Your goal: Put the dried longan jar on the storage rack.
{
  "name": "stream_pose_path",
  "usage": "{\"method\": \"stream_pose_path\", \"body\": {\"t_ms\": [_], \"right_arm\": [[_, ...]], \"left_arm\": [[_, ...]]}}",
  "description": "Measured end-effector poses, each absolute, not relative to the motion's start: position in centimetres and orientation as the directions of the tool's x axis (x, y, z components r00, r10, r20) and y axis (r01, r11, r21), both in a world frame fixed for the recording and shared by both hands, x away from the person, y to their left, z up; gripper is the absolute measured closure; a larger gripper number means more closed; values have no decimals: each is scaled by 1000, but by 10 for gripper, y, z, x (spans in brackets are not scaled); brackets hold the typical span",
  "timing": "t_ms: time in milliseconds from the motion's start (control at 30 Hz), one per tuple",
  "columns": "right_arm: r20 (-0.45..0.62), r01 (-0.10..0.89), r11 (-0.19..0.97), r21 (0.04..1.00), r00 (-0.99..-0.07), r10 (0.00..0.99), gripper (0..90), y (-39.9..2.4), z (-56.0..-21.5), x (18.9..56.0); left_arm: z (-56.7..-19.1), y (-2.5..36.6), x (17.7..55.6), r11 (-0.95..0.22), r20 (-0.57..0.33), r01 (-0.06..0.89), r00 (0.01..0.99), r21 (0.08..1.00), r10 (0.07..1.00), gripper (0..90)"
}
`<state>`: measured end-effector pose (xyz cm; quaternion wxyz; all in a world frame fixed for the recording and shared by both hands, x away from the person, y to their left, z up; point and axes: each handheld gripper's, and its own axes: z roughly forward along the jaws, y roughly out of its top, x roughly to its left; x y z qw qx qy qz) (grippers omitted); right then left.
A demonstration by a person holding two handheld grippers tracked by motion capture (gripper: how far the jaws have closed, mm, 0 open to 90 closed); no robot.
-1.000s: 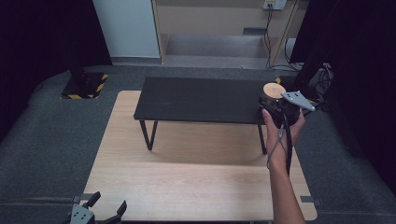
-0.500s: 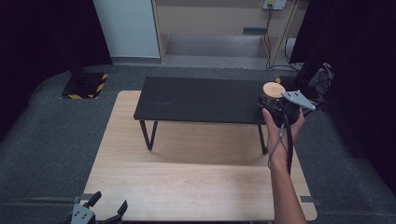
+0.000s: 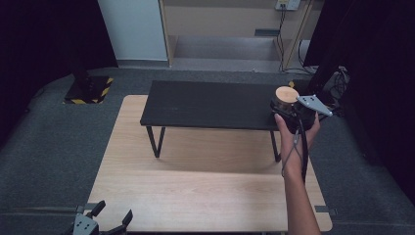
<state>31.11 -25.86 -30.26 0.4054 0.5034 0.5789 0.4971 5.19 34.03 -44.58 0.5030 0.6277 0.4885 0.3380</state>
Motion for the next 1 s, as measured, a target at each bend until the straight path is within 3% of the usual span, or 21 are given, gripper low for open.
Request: {"method": "stream_pose_path", "body": {"t_ms": [167,1000], "right_arm": [[49,173,-22,985,-149,988,18,-257,-302,312],[40,189,-14,982,-134,990,12,-258,-300,309]], "left_arm": [[-446,341,50,-11,-70,268,290,963,954,36],[-445,346,45,-5,-69,260,273,966,959,36]]}}
